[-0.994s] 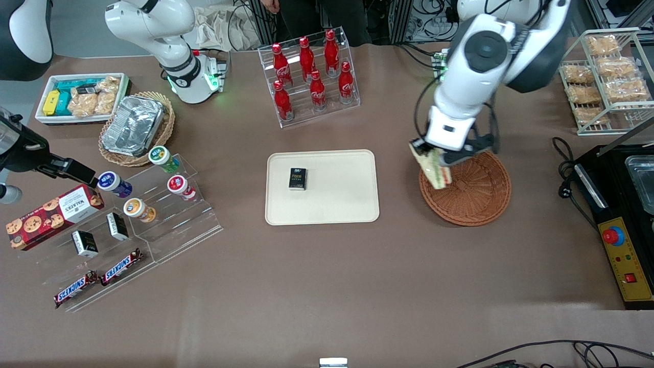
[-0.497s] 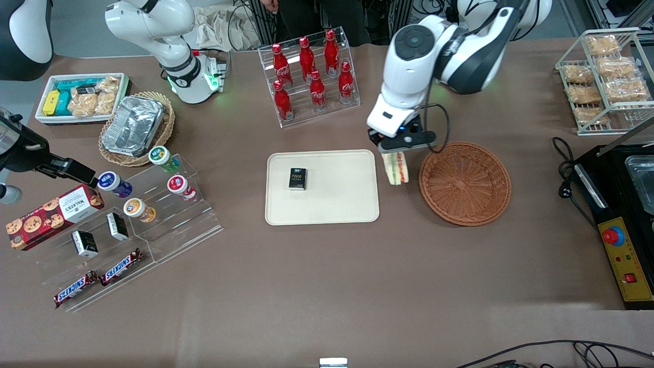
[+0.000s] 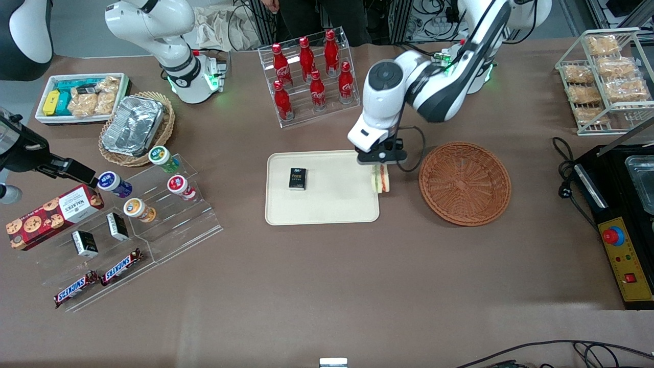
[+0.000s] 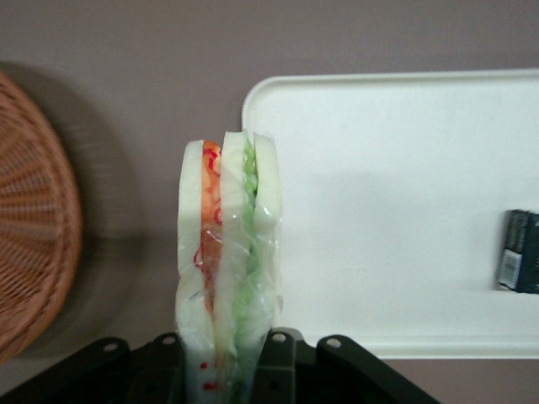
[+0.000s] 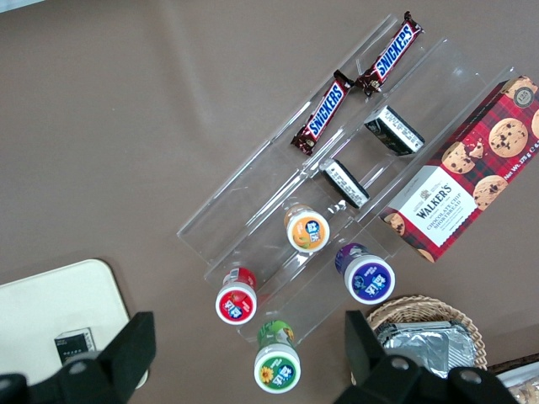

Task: Place sandwich from basket to tray
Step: 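Carry the sandwich with the left gripper over the white tray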

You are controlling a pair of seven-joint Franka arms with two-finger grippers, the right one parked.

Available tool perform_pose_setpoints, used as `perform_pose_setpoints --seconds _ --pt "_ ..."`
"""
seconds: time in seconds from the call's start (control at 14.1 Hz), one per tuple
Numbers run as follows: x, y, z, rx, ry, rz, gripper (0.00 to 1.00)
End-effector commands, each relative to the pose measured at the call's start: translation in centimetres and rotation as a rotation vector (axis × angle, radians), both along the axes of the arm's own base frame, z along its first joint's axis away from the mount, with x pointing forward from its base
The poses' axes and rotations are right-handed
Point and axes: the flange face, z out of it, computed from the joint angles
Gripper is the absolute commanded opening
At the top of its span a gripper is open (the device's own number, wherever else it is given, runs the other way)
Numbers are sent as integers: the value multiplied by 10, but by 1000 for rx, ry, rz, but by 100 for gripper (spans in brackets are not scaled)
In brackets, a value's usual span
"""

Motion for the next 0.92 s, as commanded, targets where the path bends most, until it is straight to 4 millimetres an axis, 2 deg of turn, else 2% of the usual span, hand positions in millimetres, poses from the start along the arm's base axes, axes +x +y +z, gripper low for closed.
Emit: perform_pose_setpoints --seconds 0.0,0.21,0.28,0.57,0.64,0.71,0.85 --pt "1 -12 -40 -15 -7 -59 0" --pt "-9 -26 -69 -36 1 -91 0" --pt "-7 -25 -76 -32 -1 -82 0" --pt "-8 -27 -91 -37 -10 -81 0" --pt "-7 -27 -92 -36 -10 -76 24" --pt "-9 -29 -92 -33 -16 -73 98" --pt "-7 -28 -92 -4 -64 -17 100"
